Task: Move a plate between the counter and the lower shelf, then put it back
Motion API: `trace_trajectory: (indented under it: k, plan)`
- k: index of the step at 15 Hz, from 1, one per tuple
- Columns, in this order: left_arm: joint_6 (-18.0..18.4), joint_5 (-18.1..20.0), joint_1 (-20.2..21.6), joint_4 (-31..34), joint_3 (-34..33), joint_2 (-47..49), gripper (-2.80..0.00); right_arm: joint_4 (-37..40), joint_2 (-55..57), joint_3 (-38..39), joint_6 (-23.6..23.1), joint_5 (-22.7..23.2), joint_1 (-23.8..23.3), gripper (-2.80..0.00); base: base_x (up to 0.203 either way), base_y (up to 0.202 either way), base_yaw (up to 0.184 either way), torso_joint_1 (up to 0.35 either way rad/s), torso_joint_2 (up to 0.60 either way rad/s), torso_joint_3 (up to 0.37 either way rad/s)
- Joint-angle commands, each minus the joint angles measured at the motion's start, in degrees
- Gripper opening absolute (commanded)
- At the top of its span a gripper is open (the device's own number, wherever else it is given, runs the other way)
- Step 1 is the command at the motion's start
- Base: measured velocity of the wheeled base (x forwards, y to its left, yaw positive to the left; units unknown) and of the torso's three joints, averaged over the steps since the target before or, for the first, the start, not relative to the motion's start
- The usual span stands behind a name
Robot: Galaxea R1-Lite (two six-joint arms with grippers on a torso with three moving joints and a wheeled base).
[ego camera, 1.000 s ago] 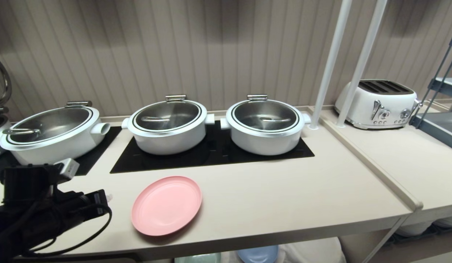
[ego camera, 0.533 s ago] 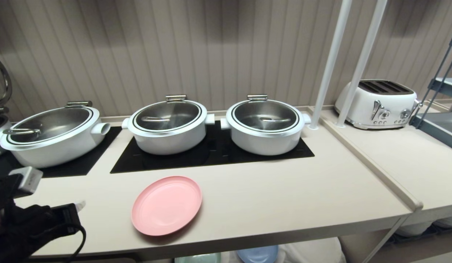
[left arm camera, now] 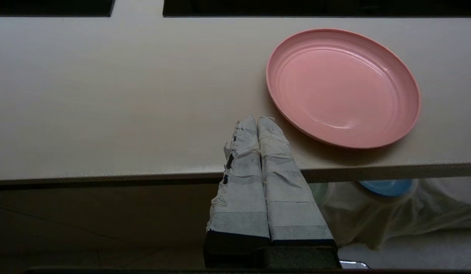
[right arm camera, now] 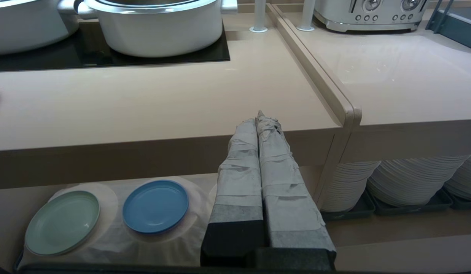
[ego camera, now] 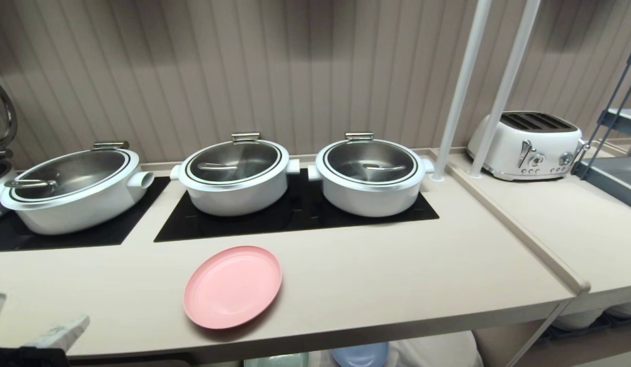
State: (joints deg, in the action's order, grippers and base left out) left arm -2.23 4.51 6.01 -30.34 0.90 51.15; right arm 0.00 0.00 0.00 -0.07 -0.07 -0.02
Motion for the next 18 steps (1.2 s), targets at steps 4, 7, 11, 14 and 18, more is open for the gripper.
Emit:
trace_trajectory:
  k: [4,7,11,14,18]
  plan:
    - [3.49,1.58,-0.17,13.89,-0.81,-25.42,-2.80,0.01,0.00,0.00,-0.01,0.00,-0.02,-2.80,0.000,0.000,0.000,0.000,0.00,0.000]
    - [5.38,0.40,-0.39,22.22,-0.85,-35.32,-2.80,0.00,0.00,0.00,-0.01,-0.01,0.02,-2.80,0.000,0.000,0.000,0.000,0.00,0.000]
    - [6.78,-9.93,-2.06,24.07,-0.90,-35.34,-2.80,0.00,0.00,0.00,-0.01,0.07,0.02,-2.80,0.000,0.000,0.000,0.000,0.00,0.000]
    - [6.67,-9.19,-5.07,24.66,-0.90,-40.35,-2.80,0.00,0.00,0.00,-0.01,0.03,-0.01,-2.80,0.000,0.000,0.000,0.000,0.00,0.000]
    - [6.36,-4.15,-5.62,30.06,-0.90,-47.20,-2.80,0.00,0.00,0.00,-0.01,0.02,-0.05,-2.80,0.000,0.000,0.000,0.000,0.00,0.000]
